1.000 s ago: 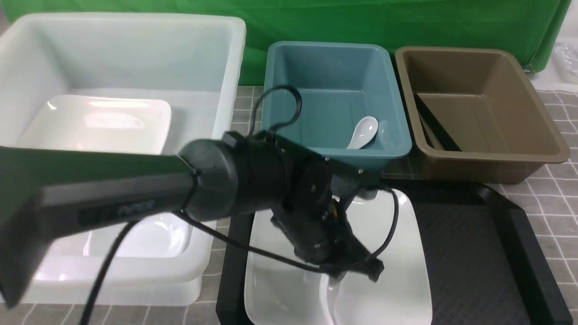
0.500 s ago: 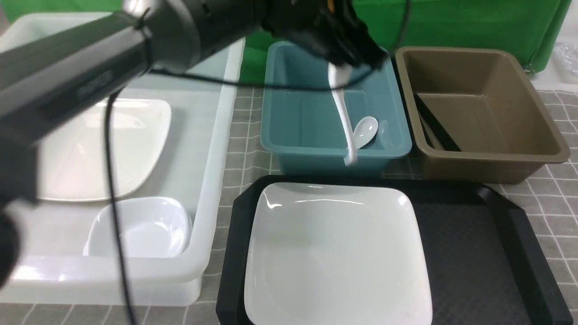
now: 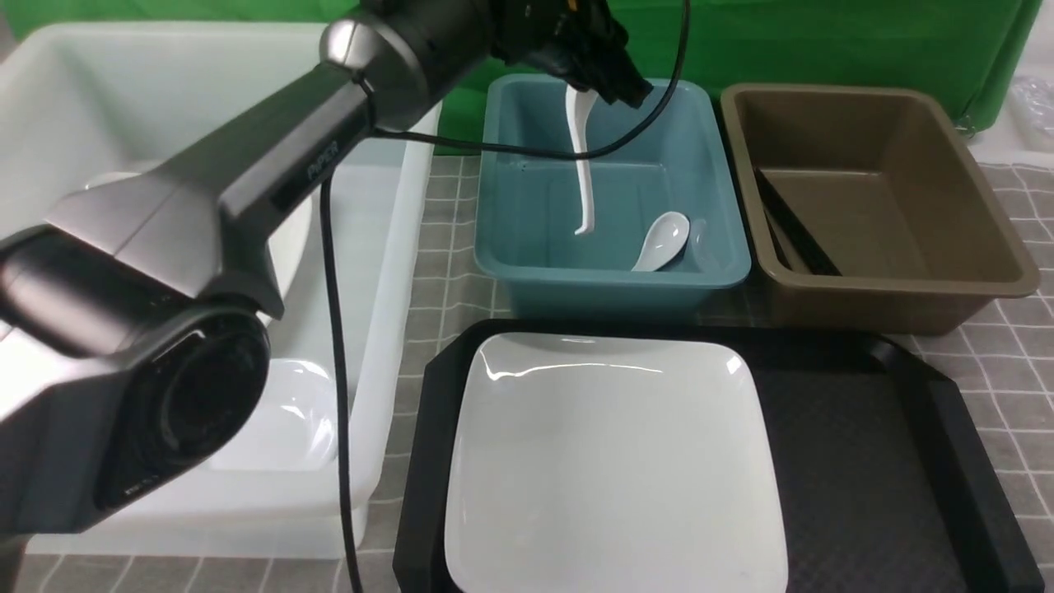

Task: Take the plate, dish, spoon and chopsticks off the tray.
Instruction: Use the left arm to put the soup spoon into the small storage box in the middle, then use the left arm to grab a plate from the dinner plate

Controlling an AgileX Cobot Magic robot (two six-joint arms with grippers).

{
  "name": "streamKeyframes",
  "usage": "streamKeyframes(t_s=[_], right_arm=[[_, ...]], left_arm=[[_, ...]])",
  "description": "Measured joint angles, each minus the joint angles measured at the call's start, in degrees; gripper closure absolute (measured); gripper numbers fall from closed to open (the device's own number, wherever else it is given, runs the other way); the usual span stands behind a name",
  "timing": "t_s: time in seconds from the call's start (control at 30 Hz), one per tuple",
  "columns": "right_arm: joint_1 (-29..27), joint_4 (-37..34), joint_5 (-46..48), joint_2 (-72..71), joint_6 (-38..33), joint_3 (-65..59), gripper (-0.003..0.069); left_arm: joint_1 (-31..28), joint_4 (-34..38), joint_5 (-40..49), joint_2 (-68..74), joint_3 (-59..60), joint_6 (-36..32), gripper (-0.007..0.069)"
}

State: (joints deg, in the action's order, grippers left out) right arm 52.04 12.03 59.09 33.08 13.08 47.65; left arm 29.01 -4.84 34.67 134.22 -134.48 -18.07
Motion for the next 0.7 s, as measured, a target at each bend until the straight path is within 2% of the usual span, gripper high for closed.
streamKeyframes(t_s=[0.13,0.57,0.7], right_arm=[[0.0,0.0,-0.2,0.0,-0.56,0.0,0.0494],[0.0,-2.29,1.56,0.0,-0.6,0.0,0.0487],[0.0,-2.95,2.02,0.0,-0.6,0.0,0.0482]], left_arm=[[0.07,0.05,0.82,0.0,0.0,-1.31,0.0484],[0.07,0.59,4.01,-0.47,0.0,-1.55,0.0375],[0.07,0.38,7.58,-1.63,0.0,-0.08,0.0361]])
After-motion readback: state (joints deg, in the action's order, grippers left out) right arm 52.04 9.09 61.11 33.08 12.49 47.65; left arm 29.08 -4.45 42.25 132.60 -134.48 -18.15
